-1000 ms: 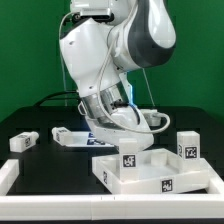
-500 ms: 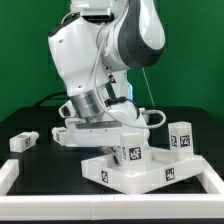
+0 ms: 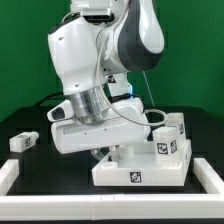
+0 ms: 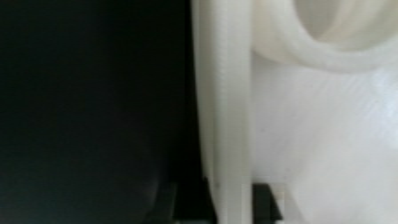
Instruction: Assemble square table
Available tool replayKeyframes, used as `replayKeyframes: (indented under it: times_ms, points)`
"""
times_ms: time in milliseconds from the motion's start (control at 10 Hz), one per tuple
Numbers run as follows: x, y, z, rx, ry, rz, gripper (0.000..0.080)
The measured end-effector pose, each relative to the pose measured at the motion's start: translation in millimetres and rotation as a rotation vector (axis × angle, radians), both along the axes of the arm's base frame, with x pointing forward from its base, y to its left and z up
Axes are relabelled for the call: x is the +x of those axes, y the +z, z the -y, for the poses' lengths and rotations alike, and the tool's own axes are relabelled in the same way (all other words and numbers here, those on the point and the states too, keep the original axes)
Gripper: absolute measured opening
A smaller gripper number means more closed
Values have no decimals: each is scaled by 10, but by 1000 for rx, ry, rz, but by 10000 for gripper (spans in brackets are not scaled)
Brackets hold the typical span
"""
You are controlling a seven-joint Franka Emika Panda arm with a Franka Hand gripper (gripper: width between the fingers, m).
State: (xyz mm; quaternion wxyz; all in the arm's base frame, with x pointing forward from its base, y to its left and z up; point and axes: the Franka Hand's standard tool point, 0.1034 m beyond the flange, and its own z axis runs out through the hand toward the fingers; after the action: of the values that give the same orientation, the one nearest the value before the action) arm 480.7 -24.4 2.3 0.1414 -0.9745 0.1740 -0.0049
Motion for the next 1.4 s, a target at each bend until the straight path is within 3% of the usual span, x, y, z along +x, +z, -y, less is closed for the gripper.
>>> replayKeyframes:
  times_ms: [200, 300, 400, 500, 800, 1000, 1200, 1400]
  points:
    - [49, 20, 36, -42, 234, 55, 62]
    - [212, 89, 81, -136, 454, 137, 62]
    - [240, 108, 83, -144, 536, 151, 62]
    - [238, 113, 127, -124, 566, 147, 62]
    - [267, 92, 156, -159, 787, 186, 62]
    - [506, 72, 22, -221, 1049, 265, 58]
    - [649, 72, -236, -244, 1217, 304, 57]
    - [653, 75, -166, -254, 1299, 315, 57]
